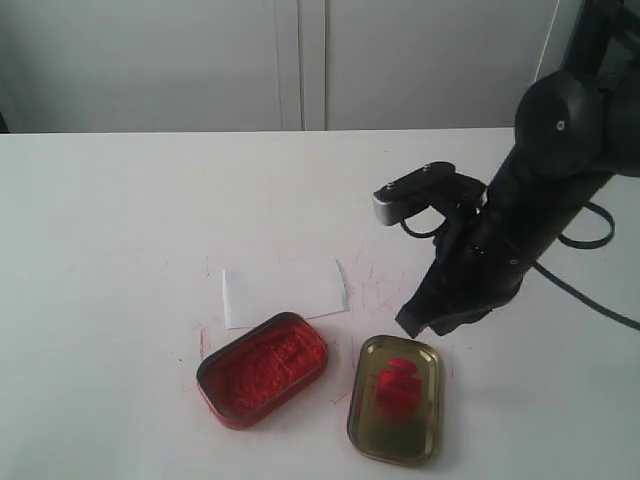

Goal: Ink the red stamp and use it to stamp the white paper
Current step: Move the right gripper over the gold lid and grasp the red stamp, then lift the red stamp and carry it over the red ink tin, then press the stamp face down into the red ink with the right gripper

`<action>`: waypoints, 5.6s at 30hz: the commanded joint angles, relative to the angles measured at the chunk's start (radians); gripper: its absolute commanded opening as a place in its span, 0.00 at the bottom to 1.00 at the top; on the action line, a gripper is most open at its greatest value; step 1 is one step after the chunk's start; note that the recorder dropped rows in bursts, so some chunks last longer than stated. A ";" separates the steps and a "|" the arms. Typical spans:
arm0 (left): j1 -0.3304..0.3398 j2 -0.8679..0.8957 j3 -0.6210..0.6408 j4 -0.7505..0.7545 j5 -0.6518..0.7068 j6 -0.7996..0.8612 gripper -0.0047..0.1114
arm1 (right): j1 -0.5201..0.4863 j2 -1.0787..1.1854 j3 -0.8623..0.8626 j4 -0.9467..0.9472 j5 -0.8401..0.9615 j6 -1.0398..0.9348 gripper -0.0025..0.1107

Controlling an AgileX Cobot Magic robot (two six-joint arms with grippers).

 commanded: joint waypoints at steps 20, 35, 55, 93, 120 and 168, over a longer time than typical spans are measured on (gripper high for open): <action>0.000 -0.004 0.006 -0.005 -0.003 -0.009 0.04 | 0.159 0.076 -0.019 -0.066 -0.058 -0.200 0.27; 0.000 -0.004 0.006 -0.005 -0.003 -0.009 0.04 | 0.159 0.160 -0.019 -0.096 -0.097 -0.210 0.27; 0.000 -0.004 0.006 -0.005 -0.003 -0.009 0.04 | 0.159 0.203 -0.019 -0.096 -0.090 -0.208 0.02; 0.000 -0.004 0.006 -0.005 -0.003 -0.009 0.04 | 0.307 0.228 -0.363 -0.051 0.063 -0.023 0.02; 0.000 -0.004 0.006 -0.005 -0.003 -0.009 0.04 | 0.395 0.393 -0.507 -0.148 0.080 0.134 0.02; 0.000 -0.004 0.006 -0.005 -0.003 -0.009 0.04 | 0.395 0.574 -0.512 -0.214 0.120 0.219 0.02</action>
